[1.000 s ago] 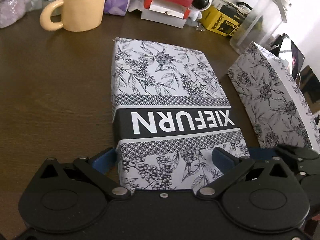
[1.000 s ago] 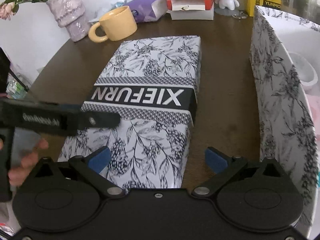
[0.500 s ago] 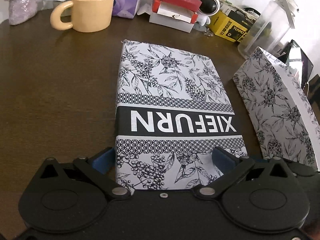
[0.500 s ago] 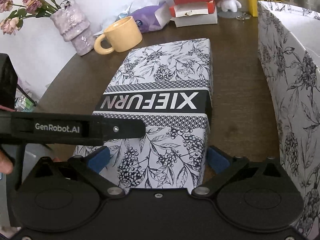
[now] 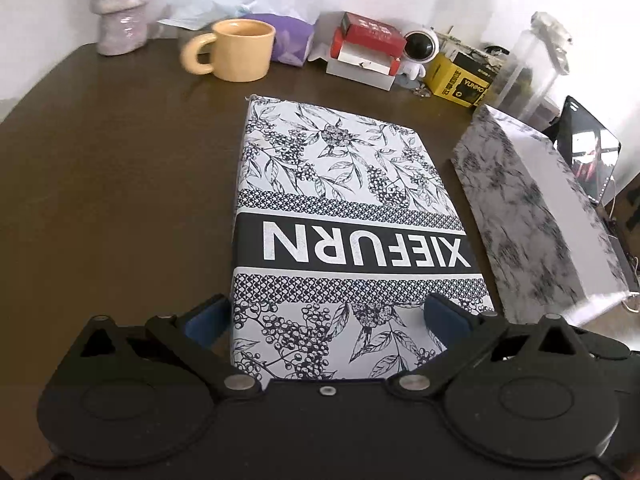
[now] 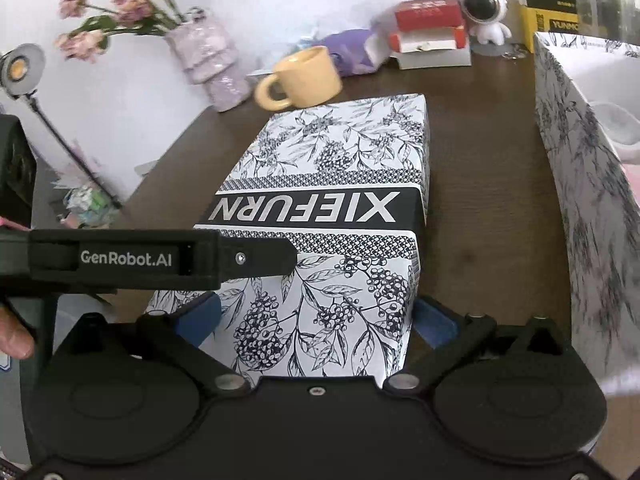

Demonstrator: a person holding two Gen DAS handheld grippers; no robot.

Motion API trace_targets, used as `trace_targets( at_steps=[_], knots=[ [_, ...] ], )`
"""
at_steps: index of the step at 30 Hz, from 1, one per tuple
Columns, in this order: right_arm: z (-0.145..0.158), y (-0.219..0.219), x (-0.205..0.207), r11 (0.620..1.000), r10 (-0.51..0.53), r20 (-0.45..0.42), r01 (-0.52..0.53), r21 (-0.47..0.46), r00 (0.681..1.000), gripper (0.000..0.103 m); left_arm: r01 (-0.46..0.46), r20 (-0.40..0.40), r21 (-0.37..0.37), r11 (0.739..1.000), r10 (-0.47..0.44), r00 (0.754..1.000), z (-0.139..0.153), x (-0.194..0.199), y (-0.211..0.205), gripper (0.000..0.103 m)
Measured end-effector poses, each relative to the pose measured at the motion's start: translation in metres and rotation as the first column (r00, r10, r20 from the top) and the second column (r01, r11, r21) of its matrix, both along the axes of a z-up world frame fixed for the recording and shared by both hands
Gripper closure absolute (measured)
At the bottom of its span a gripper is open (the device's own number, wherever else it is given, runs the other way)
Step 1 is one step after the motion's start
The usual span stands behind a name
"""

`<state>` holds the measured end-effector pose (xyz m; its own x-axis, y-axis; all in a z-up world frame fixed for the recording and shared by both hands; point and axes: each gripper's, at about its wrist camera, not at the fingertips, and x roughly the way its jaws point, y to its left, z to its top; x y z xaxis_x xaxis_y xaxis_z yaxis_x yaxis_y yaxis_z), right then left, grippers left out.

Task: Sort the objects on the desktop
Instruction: 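Carry the lid with both grippers over the open storage box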

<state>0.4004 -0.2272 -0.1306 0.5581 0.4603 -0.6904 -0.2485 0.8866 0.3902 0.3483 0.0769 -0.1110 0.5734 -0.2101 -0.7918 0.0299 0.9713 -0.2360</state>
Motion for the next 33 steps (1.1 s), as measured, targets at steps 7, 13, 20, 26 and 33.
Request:
trace_targets(
  at_steps=[7, 13, 20, 26, 33],
  knots=[
    [0.017, 0.013, -0.09, 0.998, 0.064, 0.022, -0.065, 0.017, 0.998, 0.0, -0.056, 0.003, -0.004, 0.998, 0.056, 0.998, 0.015, -0.11, -0.025, 0.0],
    [0.03, 0.013, -0.196, 0.993, 0.112, 0.025, -0.112, 0.029, 0.993, 0.0, -0.072, 0.038, 0.009, 0.997, 0.072, 0.997, 0.026, -0.211, -0.066, 0.0],
    [0.04, -0.008, -0.291, 0.995, 0.093, 0.001, -0.093, 0.019, 0.996, 0.0, -0.045, 0.005, -0.001, 0.999, 0.045, 0.999, 0.029, -0.282, -0.109, 0.0],
    [0.048, -0.029, -0.354, 0.998, 0.055, -0.02, -0.055, 0.006, 0.998, 0.0, 0.027, -0.004, 0.0, 1.0, -0.027, 1.0, 0.03, -0.302, -0.14, 0.0],
    [0.047, -0.051, -0.389, 1.0, -0.01, -0.033, 0.01, -0.012, 0.999, 0.0, 0.085, -0.017, -0.028, 0.996, -0.086, 0.996, 0.028, -0.307, -0.164, 0.0]
  ],
)
